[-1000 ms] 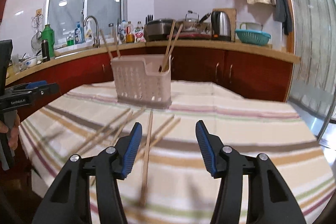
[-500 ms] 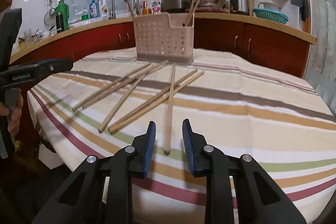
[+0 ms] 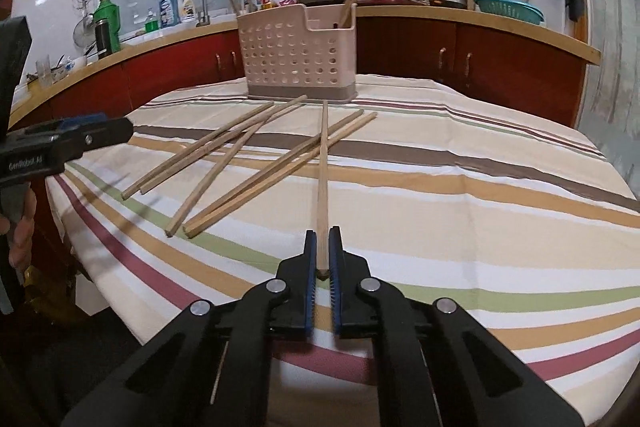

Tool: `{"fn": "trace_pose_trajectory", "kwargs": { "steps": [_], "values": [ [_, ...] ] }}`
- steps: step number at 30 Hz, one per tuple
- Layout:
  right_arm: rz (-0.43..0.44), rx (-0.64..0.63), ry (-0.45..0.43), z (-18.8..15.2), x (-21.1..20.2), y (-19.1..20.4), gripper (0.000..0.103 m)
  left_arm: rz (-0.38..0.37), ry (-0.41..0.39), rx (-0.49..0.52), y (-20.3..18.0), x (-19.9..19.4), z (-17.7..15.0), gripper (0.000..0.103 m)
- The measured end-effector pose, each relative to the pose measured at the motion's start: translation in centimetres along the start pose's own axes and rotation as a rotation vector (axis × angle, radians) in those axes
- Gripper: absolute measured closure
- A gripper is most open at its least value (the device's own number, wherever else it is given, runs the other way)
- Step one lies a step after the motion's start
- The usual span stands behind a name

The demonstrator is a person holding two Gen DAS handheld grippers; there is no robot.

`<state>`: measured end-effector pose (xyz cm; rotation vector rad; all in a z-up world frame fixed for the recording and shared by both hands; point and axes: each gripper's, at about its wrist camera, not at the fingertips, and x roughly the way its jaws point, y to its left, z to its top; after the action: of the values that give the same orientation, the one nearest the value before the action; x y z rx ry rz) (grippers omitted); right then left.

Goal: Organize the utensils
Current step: 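Lower the right tool onto a wooden chopstick and close its fingers, then lower the left tool onto a wooden chopstick and close its fingers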

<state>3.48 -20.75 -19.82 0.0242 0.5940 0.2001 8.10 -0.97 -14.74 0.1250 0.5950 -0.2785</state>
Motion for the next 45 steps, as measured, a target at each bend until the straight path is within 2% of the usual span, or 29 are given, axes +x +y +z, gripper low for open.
{"fn": "trace_pose_trajectory", "kwargs": {
  "steps": [11, 13, 16, 20, 24, 28, 32, 39, 40, 45],
  "values": [
    [-0.001, 0.061, -0.004, -0.4, -0.4, -2.1, 0.096, -0.032, 0.048, 0.051, -2.6, 1.4, -0.3, 0.042],
    [0.003, 0.066, -0.005, -0.4, -0.4, -2.2, 0.096, -0.032, 0.058, 0.061, -3.0, 1.8, -0.3, 0.042],
    [0.013, 0.075, -0.009, -0.5, -0.4, -2.4, 0.096, -0.038, 0.082, 0.056, -3.1, 2.5, -0.5, 0.045],
    [0.021, 0.08, -0.013, -0.6, -0.4, -2.5, 0.096, -0.05, 0.109, 0.048, -3.2, 3.1, -0.7, 0.054],
    [0.028, 0.088, -0.017, -0.6, -0.4, -2.6, 0.096, -0.049, 0.122, 0.065, -3.6, 3.5, -0.9, 0.055],
    [0.033, 0.094, -0.018, -0.6, -0.4, -2.7, 0.096, -0.053, 0.145, 0.034, -3.1, 4.0, -1.2, 0.055],
    [0.034, 0.096, -0.019, -0.7, -0.3, -2.7, 0.096, -0.059, 0.167, 0.022, -2.7, 4.4, -1.7, 0.06],
    [0.034, 0.096, -0.02, -0.6, -0.4, -2.7, 0.096, -0.054, 0.167, -0.002, -1.8, 4.3, -2.0, 0.064],
    [0.034, 0.096, -0.02, -0.6, -0.3, -2.7, 0.096, -0.063, 0.184, -0.008, -1.6, 4.4, -2.2, 0.068],
    [0.033, 0.096, -0.021, -0.6, -0.3, -2.7, 0.096, -0.064, 0.164, 0.001, -1.5, 3.9, -2.8, 0.069]
  ]
}}
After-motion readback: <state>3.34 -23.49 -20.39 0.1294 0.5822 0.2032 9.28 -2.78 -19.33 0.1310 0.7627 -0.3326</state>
